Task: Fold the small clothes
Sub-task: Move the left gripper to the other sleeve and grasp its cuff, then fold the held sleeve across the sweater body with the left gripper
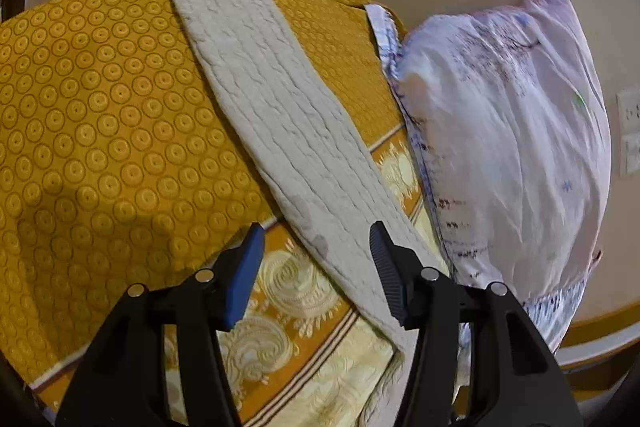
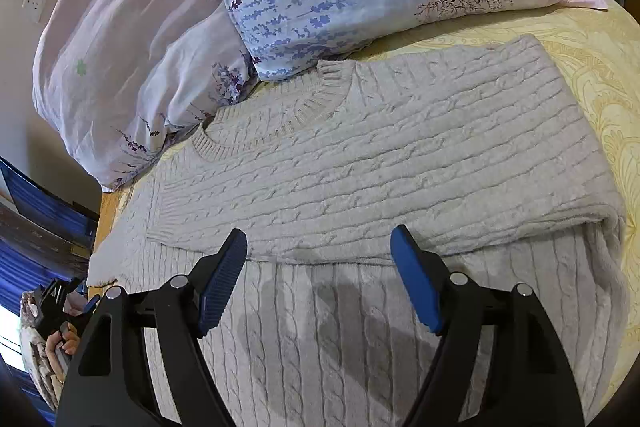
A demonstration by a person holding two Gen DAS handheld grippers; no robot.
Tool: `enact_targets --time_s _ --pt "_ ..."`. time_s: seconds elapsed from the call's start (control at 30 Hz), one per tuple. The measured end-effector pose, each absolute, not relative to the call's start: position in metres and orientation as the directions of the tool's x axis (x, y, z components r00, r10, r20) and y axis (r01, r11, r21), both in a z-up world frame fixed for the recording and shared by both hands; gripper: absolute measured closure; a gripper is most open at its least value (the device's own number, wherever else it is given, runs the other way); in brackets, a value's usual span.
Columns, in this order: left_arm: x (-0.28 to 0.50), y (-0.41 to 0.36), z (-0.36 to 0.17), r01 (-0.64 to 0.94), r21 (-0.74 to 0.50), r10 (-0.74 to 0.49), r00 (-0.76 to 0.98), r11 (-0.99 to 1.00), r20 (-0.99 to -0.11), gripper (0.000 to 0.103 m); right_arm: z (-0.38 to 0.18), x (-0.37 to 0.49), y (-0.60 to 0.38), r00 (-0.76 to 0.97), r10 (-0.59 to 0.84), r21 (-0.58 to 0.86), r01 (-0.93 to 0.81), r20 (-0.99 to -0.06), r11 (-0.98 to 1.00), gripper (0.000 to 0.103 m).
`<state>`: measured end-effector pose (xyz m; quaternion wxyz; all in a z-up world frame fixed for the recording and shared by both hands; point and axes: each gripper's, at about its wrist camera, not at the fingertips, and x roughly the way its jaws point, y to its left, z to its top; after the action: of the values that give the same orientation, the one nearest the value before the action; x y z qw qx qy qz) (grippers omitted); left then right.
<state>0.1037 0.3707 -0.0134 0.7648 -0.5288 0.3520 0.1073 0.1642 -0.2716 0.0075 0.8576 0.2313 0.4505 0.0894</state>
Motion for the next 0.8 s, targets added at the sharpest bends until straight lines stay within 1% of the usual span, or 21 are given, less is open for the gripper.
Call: enact_targets --time_s 0.13,0.2,0.27,0.37,0.57,0.63,0.67,0.73,0.8 --pt "0.106 0.379 -0.017 -0.539 -0.748 -0.197 0.744 0.387 -0.638 0.055 0.009 0.163 -0.270 0.575 0.359 0.471 0.053 -0.735 0.881 0.026" --pt "0.109 0.383 -0.018 -0.540 -0.754 -0.192 0.751 0.374 -0.632 0.056 0.010 0.163 -0.265 0.576 0.332 0.430 0.039 -0.747 0.902 0.025" --pt "0.110 0.385 -0.019 -0.540 -0.759 -0.188 0.756 0.364 -0.628 0.058 0.012 0.162 -0.257 0.583 0.304 0.386 0.018 -0.753 0.922 0.018" --pt "0.111 0.389 -0.021 -0.544 -0.766 -0.182 0.761 0.343 -0.622 0.063 0.014 0.160 -0.247 0.590 0.294 0.355 -0.014 -0.752 0.935 0.015" --pt "0.112 0.394 -0.026 -0.554 -0.770 -0.170 0.765 0.317 -0.621 0.075 0.019 0.159 -0.227 0.590 0.286 0.301 -0.076 -0.755 0.951 0.015" --pt "0.111 0.396 -0.027 -0.557 -0.772 -0.168 0.767 0.305 -0.620 0.082 0.020 0.159 -0.223 0.588 0.289 0.295 -0.088 -0.755 0.951 0.015" --pt "0.110 0.397 -0.029 -0.558 -0.773 -0.165 0.768 0.303 -0.619 0.083 0.020 0.159 -0.220 0.588 0.280 0.281 -0.092 -0.759 0.955 0.015" --pt "0.109 0.399 -0.032 -0.560 -0.775 -0.162 0.769 0.293 -0.618 0.090 0.020 0.159 -0.214 0.586 0.251 0.238 -0.102 -0.770 0.966 0.014" --pt "0.108 0.400 -0.034 -0.559 -0.778 -0.164 0.771 0.287 -0.615 0.092 0.021 0.158 -0.205 0.587 0.233 0.195 -0.128 -0.775 0.972 0.011"
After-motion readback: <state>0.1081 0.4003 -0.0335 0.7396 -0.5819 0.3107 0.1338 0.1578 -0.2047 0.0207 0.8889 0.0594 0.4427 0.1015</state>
